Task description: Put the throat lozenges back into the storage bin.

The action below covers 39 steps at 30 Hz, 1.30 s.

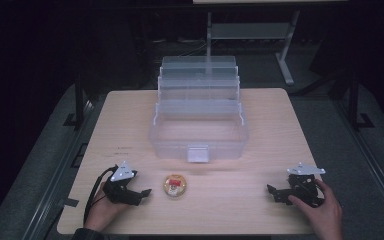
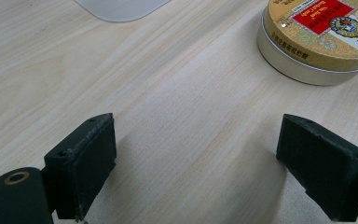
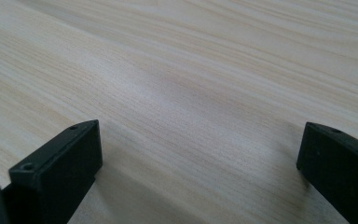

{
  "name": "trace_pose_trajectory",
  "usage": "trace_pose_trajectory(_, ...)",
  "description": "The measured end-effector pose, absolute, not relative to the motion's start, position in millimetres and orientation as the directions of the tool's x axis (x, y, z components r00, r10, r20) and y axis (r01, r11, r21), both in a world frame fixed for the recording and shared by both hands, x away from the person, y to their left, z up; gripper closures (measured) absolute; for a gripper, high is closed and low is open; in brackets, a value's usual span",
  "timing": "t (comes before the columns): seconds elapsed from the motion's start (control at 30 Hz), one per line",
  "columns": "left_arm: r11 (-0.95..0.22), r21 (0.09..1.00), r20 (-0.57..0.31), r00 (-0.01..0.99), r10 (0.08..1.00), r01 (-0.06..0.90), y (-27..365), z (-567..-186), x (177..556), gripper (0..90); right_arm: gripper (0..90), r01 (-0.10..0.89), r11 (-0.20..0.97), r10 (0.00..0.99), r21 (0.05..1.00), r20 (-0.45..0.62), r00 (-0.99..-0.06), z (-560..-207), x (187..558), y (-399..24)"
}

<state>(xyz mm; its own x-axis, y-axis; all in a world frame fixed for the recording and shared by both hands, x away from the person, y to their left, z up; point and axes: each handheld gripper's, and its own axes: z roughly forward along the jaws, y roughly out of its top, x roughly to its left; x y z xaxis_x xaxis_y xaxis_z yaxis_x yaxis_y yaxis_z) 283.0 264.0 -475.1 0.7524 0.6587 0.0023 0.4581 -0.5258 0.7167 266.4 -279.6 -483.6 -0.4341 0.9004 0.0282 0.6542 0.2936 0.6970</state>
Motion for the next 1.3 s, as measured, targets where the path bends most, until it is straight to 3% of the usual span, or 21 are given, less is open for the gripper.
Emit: trace_pose_trajectory(1.3, -0.504, 0.729, -0.037, 0.762, 0.647, 0.463, 260, -459, 280, 16.4, 0.0, 0.654, 0.294, 0.9, 0.697, 0.028, -0.434, -484, 266, -280)
